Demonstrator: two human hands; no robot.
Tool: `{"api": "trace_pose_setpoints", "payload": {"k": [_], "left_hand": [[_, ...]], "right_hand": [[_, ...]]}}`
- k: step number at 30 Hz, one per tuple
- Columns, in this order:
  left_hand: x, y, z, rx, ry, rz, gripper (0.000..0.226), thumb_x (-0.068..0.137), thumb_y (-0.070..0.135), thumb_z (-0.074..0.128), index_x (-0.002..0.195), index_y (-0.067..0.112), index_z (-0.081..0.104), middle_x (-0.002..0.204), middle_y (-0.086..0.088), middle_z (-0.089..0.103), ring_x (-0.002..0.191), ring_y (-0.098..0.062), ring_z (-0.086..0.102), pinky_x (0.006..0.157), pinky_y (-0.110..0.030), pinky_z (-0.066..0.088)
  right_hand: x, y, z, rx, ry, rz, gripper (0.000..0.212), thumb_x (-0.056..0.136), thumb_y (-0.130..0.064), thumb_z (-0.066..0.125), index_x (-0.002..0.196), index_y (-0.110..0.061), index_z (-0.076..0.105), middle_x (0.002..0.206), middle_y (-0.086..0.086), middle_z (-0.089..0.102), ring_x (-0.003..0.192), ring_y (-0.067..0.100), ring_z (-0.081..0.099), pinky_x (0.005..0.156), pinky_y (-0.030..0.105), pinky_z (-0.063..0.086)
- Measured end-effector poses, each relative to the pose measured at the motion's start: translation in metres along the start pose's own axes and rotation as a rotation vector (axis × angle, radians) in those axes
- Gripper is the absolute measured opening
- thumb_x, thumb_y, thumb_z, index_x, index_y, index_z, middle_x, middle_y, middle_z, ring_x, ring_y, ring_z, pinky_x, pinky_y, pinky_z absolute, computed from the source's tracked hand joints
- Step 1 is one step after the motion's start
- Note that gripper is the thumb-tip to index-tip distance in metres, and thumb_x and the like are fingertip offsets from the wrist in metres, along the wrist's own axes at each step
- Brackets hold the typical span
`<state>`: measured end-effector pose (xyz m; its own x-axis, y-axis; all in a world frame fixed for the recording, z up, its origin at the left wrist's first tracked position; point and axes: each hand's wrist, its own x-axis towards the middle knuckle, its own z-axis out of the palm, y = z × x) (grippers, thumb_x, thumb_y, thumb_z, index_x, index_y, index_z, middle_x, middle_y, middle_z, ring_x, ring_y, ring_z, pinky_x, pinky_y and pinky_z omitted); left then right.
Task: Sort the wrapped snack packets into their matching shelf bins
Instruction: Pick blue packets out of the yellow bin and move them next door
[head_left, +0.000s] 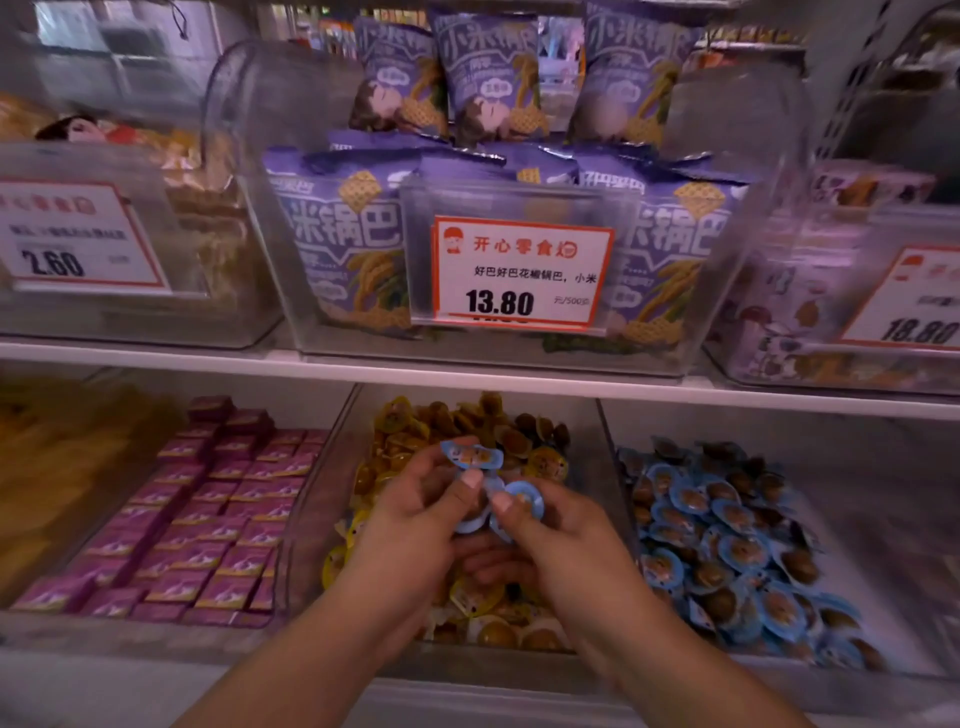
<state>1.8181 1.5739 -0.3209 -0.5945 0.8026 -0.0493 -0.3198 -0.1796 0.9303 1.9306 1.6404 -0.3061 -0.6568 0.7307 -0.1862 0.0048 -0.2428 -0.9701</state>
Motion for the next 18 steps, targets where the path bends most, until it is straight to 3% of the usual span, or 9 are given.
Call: {"api": "trace_pose_setpoints", "payload": {"k": [3, 6, 8, 10, 12, 15, 18], "left_hand": [[0.001, 0.003, -0.001, 0.061, -0.008, 0.065, 0.026, 0.093, 0.01, 0.057, 0.119, 0.013, 0.06, 0.11, -0.012, 0.073, 0.103, -0.032, 0.07, 0.091, -0.049, 0.056], [0.0, 0.0, -0.006, 0.502, -0.001, 0.389, 0.031, 0.094, 0.012, 0.061, 0.12, 0.029, 0.059, 0.111, 0.008, 0.071, 0.103, -0.01, 0.068, 0.09, -0.027, 0.054], [-0.005, -0.002, -0.003, 0.73, -0.055, 0.549, 0.041, 0.09, 0.016, 0.06, 0.121, 0.043, 0.056, 0.117, 0.017, 0.064, 0.11, -0.003, 0.062, 0.09, -0.014, 0.046], [-0.006, -0.008, -0.001, 0.9, -0.109, 0.673, 0.054, 0.086, 0.01, 0.062, 0.125, 0.046, 0.053, 0.126, 0.02, 0.055, 0.121, -0.003, 0.054, 0.098, -0.011, 0.04], [-0.007, -0.013, 0.0, 0.949, -0.13, 0.682, 0.061, 0.083, 0.015, 0.066, 0.131, 0.049, 0.048, 0.131, 0.022, 0.051, 0.125, 0.0, 0.051, 0.1, -0.012, 0.039], [-0.01, -0.01, 0.004, 0.832, -0.126, 0.524, 0.077, 0.076, 0.036, 0.073, 0.139, 0.058, 0.035, 0.137, 0.03, 0.05, 0.126, 0.007, 0.049, 0.098, -0.016, 0.046], [-0.016, -0.008, 0.01, 0.758, -0.204, 0.55, 0.091, 0.074, 0.039, 0.076, 0.148, 0.049, 0.024, 0.144, 0.026, 0.047, 0.132, 0.004, 0.045, 0.101, -0.012, 0.04]], "right_hand": [[-0.002, -0.002, -0.002, 0.081, 0.045, 0.036, 0.018, 0.099, -0.02, 0.056, 0.11, -0.009, 0.065, 0.087, 0.021, 0.074, 0.071, 0.035, 0.072, 0.057, 0.034, 0.059], [-0.002, -0.003, -0.003, 0.356, 0.086, 0.155, 0.023, 0.102, -0.017, 0.049, 0.111, -0.003, 0.065, 0.092, 0.022, 0.074, 0.078, 0.036, 0.073, 0.059, 0.036, 0.06], [-0.005, -0.006, -0.004, 0.587, 0.003, 0.266, 0.034, 0.099, -0.029, 0.051, 0.114, -0.002, 0.066, 0.099, 0.023, 0.073, 0.084, 0.038, 0.073, 0.067, 0.042, 0.06], [-0.006, -0.007, -0.006, 0.747, -0.085, 0.327, 0.047, 0.094, -0.045, 0.054, 0.114, -0.005, 0.07, 0.095, 0.021, 0.072, 0.076, 0.033, 0.072, 0.067, 0.042, 0.058], [-0.004, -0.009, -0.007, 0.788, -0.136, 0.321, 0.051, 0.09, -0.049, 0.058, 0.111, -0.005, 0.073, 0.096, 0.018, 0.073, 0.075, 0.029, 0.073, 0.065, 0.039, 0.058], [-0.002, -0.01, -0.008, 0.751, -0.165, 0.258, 0.038, 0.086, -0.037, 0.064, 0.106, -0.007, 0.076, 0.113, 0.018, 0.071, 0.097, 0.03, 0.072, 0.076, 0.039, 0.06], [-0.004, -0.012, -0.01, 0.669, -0.143, 0.238, 0.032, 0.078, -0.031, 0.071, 0.103, -0.013, 0.078, 0.114, 0.014, 0.072, 0.099, 0.027, 0.072, 0.074, 0.035, 0.057]]}}
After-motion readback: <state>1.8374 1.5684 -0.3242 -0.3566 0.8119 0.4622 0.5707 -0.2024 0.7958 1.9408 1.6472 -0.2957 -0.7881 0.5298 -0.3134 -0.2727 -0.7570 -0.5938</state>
